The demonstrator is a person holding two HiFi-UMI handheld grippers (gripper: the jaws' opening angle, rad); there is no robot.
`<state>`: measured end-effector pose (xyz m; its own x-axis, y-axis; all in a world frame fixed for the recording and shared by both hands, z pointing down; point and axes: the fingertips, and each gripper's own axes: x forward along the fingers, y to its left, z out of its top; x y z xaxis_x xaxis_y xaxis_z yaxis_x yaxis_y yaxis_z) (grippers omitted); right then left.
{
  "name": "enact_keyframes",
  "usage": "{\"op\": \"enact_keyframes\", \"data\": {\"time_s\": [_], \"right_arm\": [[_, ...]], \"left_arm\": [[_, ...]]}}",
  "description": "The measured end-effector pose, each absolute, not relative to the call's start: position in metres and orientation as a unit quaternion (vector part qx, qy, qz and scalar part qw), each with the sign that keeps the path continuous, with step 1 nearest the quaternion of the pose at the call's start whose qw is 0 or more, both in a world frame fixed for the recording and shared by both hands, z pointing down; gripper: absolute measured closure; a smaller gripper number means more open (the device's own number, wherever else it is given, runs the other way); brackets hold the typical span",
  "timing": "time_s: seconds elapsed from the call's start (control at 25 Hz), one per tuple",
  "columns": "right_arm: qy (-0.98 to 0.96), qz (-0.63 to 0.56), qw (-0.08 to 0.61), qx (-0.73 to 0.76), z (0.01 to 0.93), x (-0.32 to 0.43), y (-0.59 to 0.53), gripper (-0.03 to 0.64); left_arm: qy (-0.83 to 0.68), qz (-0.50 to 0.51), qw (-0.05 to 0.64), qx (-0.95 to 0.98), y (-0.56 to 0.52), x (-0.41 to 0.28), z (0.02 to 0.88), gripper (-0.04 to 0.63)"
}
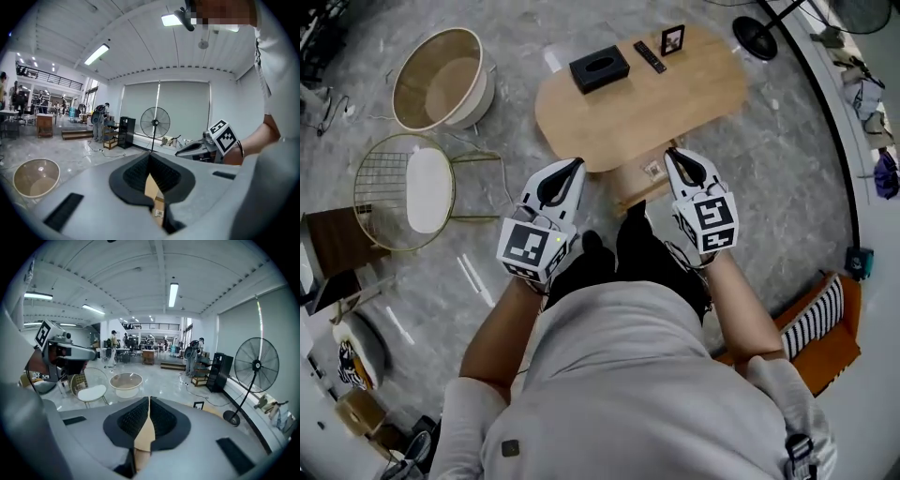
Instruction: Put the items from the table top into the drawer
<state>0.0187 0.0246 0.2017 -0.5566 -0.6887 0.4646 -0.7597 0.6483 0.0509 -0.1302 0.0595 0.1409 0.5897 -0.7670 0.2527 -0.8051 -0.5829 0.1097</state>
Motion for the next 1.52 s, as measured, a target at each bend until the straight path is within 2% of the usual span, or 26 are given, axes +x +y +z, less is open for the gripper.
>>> {"op": "enact_keyframes", "data": {"time_s": [0.4,0.88,1.16,1.52], "right_arm": [[-0.887,0.025,0.162,0.431,0.092,0.011,0.083,0.589],[-0.88,0.011,0.157,0.448,0.065,0.031,0.098,0.589],[-0.88,0.015,0.145,0.453,0.059,0.089,0.085,0.589],[-0.887,0.027,0.129,0.442,0.056,0.208,0.057,0.589]], "left_arm": [[-0.429,0.053,0.066,0.899,0.113,-0.146,0.068,0.586],[-0.414,0.041,0.043,0.908,0.109,-0.14,0.04,0.586],[-0.414,0.047,0.044,0.908,0.091,-0.086,0.037,0.586],[-0.42,0.052,0.041,0.905,0.059,0.043,0.031,0.586]]}}
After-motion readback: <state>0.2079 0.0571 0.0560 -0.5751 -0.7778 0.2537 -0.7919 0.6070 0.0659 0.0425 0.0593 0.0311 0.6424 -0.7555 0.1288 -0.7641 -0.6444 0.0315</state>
